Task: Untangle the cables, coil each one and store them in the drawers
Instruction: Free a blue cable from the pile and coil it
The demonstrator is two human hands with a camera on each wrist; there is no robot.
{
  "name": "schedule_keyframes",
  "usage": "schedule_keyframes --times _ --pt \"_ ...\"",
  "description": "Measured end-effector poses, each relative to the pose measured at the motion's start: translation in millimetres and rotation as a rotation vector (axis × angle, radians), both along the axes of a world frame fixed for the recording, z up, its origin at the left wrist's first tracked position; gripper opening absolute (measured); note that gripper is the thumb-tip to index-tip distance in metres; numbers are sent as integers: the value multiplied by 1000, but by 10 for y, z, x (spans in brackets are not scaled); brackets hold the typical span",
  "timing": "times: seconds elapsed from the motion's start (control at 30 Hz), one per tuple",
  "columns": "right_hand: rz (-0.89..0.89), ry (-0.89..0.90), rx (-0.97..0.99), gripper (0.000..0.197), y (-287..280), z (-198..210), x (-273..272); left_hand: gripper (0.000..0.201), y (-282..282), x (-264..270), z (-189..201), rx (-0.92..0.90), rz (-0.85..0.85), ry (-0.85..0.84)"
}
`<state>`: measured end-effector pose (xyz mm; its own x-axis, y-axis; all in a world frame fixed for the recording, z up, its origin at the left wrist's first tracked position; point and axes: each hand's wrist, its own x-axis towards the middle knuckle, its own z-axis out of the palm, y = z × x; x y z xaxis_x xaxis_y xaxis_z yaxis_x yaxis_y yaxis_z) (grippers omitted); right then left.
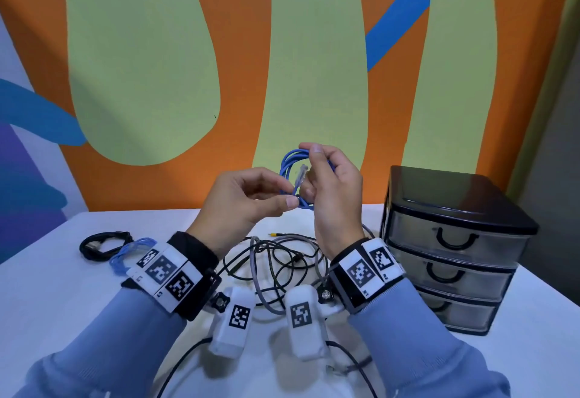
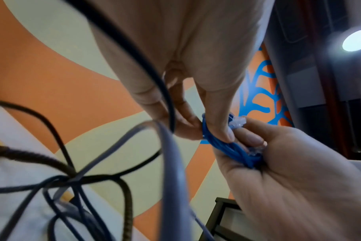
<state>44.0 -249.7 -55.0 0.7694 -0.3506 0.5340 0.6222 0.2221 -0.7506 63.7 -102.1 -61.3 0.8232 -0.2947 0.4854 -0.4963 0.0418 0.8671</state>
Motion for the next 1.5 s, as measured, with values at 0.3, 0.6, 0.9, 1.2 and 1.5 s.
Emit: schedule_keyframes --times 0.3,0.6,0.9,1.2,1.5 --pt "87 -34 -82 24 91 -60 -32 27 -55 84 3 -87 29 124" --pt "174 61 155 20 104 -91 44 37 -93 -6 63 -249 124 162" --pt "207 129 144 17 54 -115 35 31 25 -7 182 -345 -286 748" --pt "270 204 322 15 289 -156 24 14 -65 -4 186 -585 164 579" --pt "246 185 323 14 205 -133 20 31 32 -29 218 -234 39 400"
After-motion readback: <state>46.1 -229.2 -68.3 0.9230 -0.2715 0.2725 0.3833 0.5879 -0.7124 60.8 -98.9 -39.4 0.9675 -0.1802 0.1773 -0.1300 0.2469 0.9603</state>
